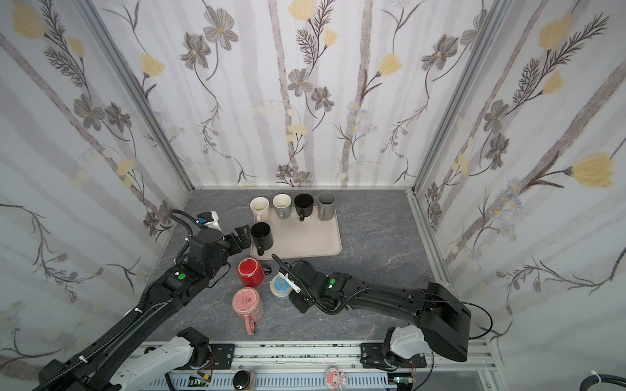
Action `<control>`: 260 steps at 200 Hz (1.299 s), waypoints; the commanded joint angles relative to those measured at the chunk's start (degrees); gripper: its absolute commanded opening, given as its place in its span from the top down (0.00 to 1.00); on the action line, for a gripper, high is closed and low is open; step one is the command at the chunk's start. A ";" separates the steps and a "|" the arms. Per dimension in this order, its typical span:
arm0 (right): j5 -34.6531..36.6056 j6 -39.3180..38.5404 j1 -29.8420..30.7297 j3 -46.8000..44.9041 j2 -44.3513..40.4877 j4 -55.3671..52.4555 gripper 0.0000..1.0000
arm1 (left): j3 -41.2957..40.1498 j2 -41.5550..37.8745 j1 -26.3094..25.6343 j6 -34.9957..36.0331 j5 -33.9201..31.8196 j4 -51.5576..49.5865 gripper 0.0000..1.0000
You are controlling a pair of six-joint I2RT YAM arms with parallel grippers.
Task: Turn the mug right side up
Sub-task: Pick up the mug from the bottom-center of the table.
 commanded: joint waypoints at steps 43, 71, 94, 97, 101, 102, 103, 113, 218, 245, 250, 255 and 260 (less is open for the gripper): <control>0.19 -1.40 0.02 2.27 3.50 -3.08 0.59 | -0.05 -0.20 0.50 -0.38 0.73 1.49 0.00; 0.36 -1.91 -0.02 2.67 4.28 -3.50 0.64 | 0.16 -0.31 0.67 -0.33 0.78 1.31 0.00; 0.63 -2.12 -0.02 2.76 4.28 -3.56 0.69 | 0.16 -0.26 0.63 -0.43 1.09 1.48 0.00; 0.65 -2.20 0.02 2.76 4.35 -3.56 0.70 | 0.16 -0.19 0.62 -0.42 1.15 1.53 0.00; 0.61 -2.22 -0.02 2.76 4.37 -3.58 0.71 | 0.16 -0.20 0.67 -0.48 1.13 1.57 0.00; 0.58 -2.21 0.02 2.76 4.37 -3.58 0.71 | 0.16 -0.17 0.67 -0.45 1.21 1.58 0.00; 0.56 -2.26 0.00 2.76 4.37 -3.59 0.71 | 0.16 -0.16 0.67 -0.44 1.21 1.58 0.00; 0.44 -2.44 0.01 2.80 4.46 -3.81 0.73 | 0.16 -0.15 0.67 -0.58 1.36 1.66 0.00; 1.65 -1.13 -0.02 -0.54 -0.97 -1.08 1.00 | 0.77 -0.34 0.76 -0.43 4.15 2.92 0.00; 2.47 1.12 -0.84 -1.97 -6.22 0.73 1.00 | 0.86 -0.48 0.76 -0.65 6.27 4.23 0.00; 2.47 1.49 -1.04 -2.07 -7.26 1.02 1.00 | 0.86 -0.49 0.76 -0.69 6.78 4.56 0.00; 2.55 1.90 -1.28 -2.16 -8.39 1.34 1.00 | 0.82 -0.57 0.76 -0.73 7.18 5.00 0.00; 2.84 2.33 -1.52 -2.14 -9.52 1.79 1.00 | 0.64 -0.69 0.74 -0.69 7.87 5.63 0.00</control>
